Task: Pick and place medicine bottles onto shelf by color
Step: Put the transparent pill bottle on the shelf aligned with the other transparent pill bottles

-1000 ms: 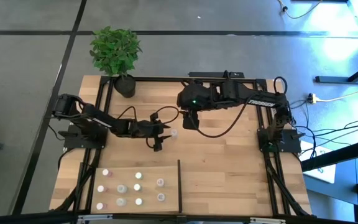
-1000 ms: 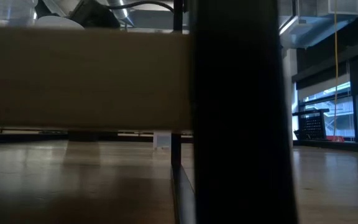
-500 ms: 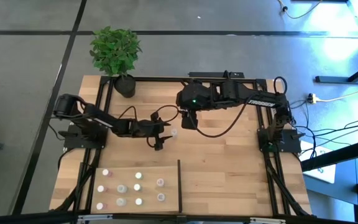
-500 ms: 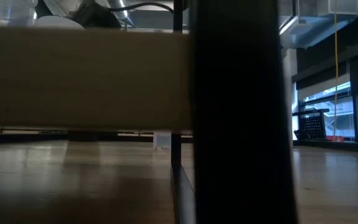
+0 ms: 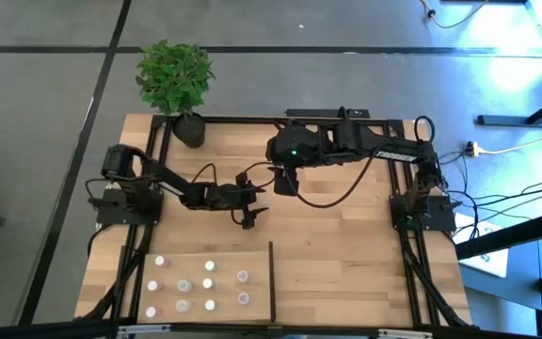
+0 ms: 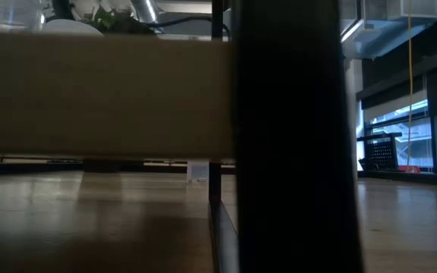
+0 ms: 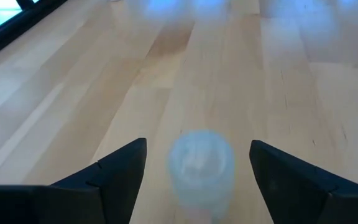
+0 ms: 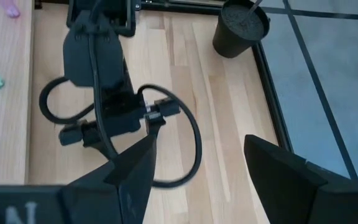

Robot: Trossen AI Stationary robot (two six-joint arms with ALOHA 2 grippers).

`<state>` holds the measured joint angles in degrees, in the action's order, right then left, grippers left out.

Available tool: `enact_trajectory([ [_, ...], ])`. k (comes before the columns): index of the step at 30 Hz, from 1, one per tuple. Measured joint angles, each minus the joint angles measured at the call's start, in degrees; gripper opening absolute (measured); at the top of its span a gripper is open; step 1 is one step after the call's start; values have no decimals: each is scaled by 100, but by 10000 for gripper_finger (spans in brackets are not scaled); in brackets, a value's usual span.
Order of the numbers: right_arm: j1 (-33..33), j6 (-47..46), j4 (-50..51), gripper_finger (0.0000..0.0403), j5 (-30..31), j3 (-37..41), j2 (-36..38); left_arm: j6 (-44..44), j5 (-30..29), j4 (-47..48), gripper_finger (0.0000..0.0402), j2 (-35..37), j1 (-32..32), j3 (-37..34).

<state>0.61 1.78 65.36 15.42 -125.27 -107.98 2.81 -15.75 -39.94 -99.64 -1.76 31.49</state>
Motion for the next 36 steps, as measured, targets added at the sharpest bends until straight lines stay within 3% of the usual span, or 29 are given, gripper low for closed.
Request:
enact_trajectory([
  [9, -1, 0, -54, 244, 0, 0, 0, 7, 0, 72, 253, -235, 37, 157],
  [23, -1, 0, -104, 244, 0, 0, 0, 24, 33, 68, 128, -220, 18, 157],
  [29, -1, 0, -109, 244, 0, 0, 0, 22, 39, 433, 124, -8, -107, 156],
  [36, -1, 0, -137, 244, 0, 0, -2, 185, 18, 1646, 124, 984, -413, 148],
])
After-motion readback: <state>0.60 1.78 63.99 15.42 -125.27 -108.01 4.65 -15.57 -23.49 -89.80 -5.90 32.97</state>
